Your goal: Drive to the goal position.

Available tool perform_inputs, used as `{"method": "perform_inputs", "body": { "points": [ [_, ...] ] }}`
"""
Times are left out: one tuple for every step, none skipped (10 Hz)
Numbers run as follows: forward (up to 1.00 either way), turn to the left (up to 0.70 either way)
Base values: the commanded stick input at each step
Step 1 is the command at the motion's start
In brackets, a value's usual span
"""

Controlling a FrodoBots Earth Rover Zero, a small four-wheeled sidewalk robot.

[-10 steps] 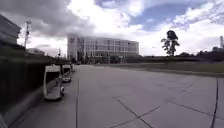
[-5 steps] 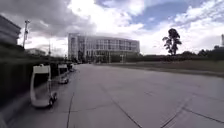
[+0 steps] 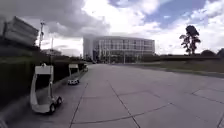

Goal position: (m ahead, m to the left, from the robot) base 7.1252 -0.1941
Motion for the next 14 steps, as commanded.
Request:
{"method": "perform_inputs", "body": {
  "points": [
    [0.70,0.00],
    [0.70,0.00],
    [0.70,0.00],
    [0.70,0.00],
    [0.70,0.00],
    [0.70,0.00],
    [0.70,0.00],
    [0.70,0.00],
    [0.70,0.00],
    [0.70,0.00],
    [0.70,0.00],
    [0.70,0.00],
    [0.70,0.00],
    [0.70,0.00]
  ]
}}
